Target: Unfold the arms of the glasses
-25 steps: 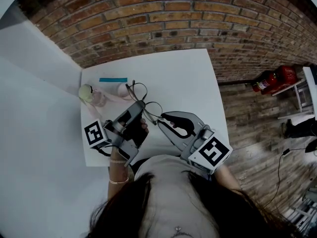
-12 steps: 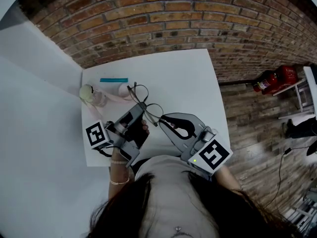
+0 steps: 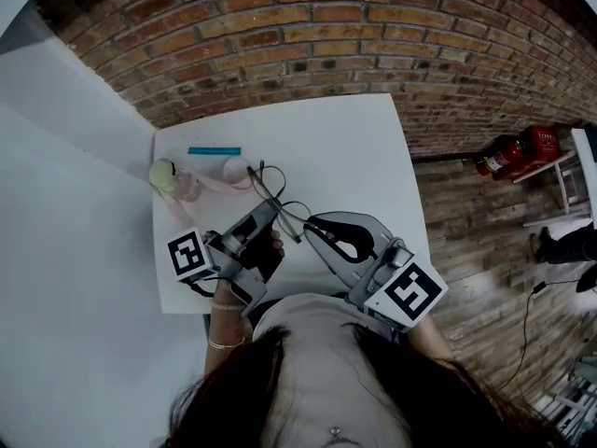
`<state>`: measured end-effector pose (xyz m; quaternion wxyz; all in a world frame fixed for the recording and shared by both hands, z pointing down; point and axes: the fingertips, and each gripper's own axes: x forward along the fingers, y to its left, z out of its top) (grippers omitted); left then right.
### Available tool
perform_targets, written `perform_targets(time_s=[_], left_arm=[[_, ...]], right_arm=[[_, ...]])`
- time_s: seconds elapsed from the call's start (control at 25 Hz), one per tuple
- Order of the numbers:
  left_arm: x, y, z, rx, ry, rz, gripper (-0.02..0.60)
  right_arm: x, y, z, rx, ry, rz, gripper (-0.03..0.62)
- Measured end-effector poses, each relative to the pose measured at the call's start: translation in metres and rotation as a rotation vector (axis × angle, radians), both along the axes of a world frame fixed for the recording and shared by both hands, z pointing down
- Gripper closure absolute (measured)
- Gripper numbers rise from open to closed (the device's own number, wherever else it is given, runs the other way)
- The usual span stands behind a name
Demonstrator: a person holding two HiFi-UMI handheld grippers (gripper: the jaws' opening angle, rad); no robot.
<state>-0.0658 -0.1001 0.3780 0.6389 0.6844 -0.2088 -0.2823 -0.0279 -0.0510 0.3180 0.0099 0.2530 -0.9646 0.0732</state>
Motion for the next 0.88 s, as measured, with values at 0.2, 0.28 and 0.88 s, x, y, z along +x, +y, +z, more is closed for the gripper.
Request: perform_targets(time_s=[0.2,0.28,0.88], left_arm=[[0.002,0.002,0.002,-0.003,-0.003,0.012,0.560],[0.004,0.003,0.002,-0.003,-0.005,0.017,0.560],[0.018,0.012,0.013,-0.024,-0.023,0.061,0.560]], right_arm=[[0.002,0.000,-0.007,0.004,-0.023,-0.003,0.562],[0.003,-0.001,-0.010,0.006,-0.029,-0.004,0.563],[0.012,-0.008,-0.028,0.036,-0.058,0.013,0.563]])
